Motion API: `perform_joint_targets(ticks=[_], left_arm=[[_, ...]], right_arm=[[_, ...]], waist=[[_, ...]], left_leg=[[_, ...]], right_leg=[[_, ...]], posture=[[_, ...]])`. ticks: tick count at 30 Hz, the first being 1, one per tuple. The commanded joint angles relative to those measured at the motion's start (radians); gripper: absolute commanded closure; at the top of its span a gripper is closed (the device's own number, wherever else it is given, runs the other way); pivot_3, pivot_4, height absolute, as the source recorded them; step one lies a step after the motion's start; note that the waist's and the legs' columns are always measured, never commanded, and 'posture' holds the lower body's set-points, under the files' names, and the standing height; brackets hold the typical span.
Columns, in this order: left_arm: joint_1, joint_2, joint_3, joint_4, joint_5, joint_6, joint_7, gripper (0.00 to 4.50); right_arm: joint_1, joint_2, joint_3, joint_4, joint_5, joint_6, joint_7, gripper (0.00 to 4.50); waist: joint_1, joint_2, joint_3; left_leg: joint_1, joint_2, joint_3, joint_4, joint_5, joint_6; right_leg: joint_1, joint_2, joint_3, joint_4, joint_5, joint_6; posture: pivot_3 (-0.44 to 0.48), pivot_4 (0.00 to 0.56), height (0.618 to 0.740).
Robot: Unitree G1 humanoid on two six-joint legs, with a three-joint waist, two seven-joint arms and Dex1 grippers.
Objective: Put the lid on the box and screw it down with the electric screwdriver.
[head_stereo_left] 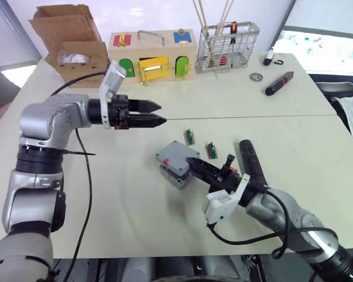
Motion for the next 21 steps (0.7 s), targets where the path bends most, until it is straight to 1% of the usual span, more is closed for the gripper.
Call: perform_joint_targets(ticks=[1,6,11,21], left_arm=[[0.019,-0.001,-0.042,-0.063,0.002,-0.017,-0.038,0.73],[0.054,-0.019,-0.093,-0.112,0.01,-0.036,-0.054,0.73],[0.078,-0.043,-0.126,-0.125,0.023,-0.063,-0.053,0.73],[0.097,-0.08,-0.177,-0.053,0.082,-0.13,-0.066,0.73]], right_arm=[[-0.005,0.033,-0.03,0.0,-0.038,-0.031,-0.03,4.39],[-0.004,0.069,-0.042,0.036,-0.07,-0.042,-0.037,4.39],[0.014,0.074,-0.044,0.07,-0.103,-0.073,-0.06,4.39],[0.024,0.091,-0.042,0.109,-0.111,-0.113,-0.059,4.39]], waist=[[0.001,0.0,0.0],[0.001,0.0,0.0],[0.003,0.0,0.0],[0.002,0.0,0.0]], left_leg=[[0.0,0.0,0.0,0.0,0.0,0.0],[0.0,0.0,0.0,0.0,0.0,0.0],[0.001,0.0,0.0,0.0,0.0,0.0],[0.001,0.0,0.0,0.0,0.0,0.0]], right_leg=[[0.0,0.0,0.0,0.0,0.0,0.0],[0.0,0.0,0.0,0.0,0.0,0.0],[0.001,0.0,0.0,0.0,0.0,0.0],[0.001,0.0,0.0,0.0,0.0,0.0]], posture=[[0.0,0.15,0.74],[0.0,0.15,0.74],[0.0,0.15,0.74],[0.0,0.15,0.74]])
